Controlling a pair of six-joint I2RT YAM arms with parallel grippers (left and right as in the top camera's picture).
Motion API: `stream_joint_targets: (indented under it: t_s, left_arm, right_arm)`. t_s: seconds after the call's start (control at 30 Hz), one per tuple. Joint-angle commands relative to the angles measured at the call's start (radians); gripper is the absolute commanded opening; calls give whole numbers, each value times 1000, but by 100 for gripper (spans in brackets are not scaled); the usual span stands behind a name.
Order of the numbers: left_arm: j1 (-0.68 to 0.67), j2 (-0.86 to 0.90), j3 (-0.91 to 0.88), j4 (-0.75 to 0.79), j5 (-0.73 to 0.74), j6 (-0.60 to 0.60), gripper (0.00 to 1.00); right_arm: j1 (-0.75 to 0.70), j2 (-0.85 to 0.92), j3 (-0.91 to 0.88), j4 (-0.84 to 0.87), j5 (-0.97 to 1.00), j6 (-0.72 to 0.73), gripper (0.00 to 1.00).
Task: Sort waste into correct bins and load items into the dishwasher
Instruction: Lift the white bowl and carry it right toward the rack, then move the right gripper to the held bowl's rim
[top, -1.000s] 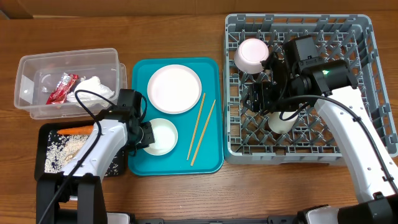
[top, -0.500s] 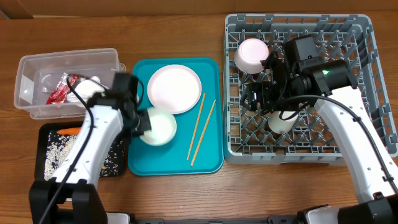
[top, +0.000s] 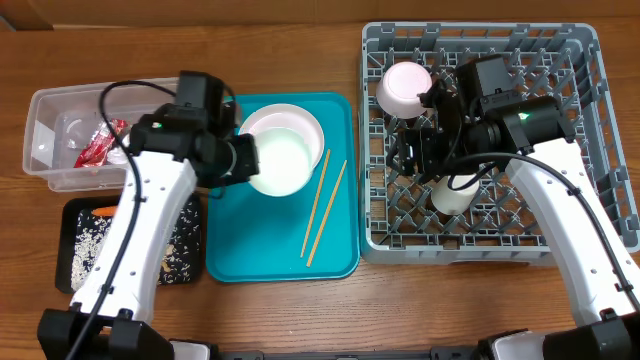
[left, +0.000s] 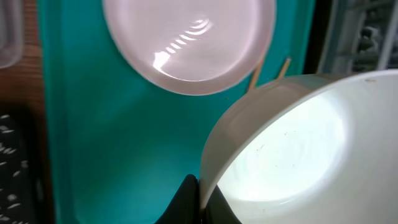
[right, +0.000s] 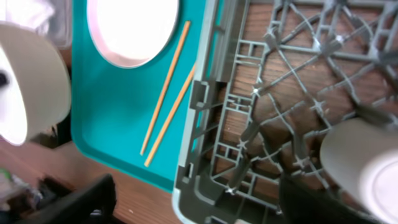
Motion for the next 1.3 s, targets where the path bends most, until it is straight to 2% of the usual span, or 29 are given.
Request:
stream_joint_targets:
  t_s: [0.0,0.07,0.17,0.2,0.33,0.53,0.73,1.0,1.27]
  left_arm:
    - [-55,-16,20,22,60,0,4]
    - [-82,-16,20,36,60,-16,4]
    - [-109,-16,20,50,50,-43,4]
    - [-119,-16,20,54,50,-50,4]
    - [-144,-15,20,64,49,-56,4]
    - [-150,-15,20,54,48,-56,4]
    - [-151,-15,18,47,23,-69,4]
    - [-151,-15,18,40,27,-70,4]
    - [-151,-15,18,41,35,-71,4]
  right_arm:
    - [12,-2,0,13,-49,7,64]
    - [26,-2,0,22,-49,10,58]
    - [53,-2,0,48,-49,37,41]
    - [67,-2,0,62,-48,55,39]
    - [132,-2,0,116,-30,75,38]
    - [240,6,0,180,162,171,38]
    - [316,10,0,226,174,171,38]
    - [349,22,-2,234,253,170,38]
    - [349,84,-5,254,250,171,38]
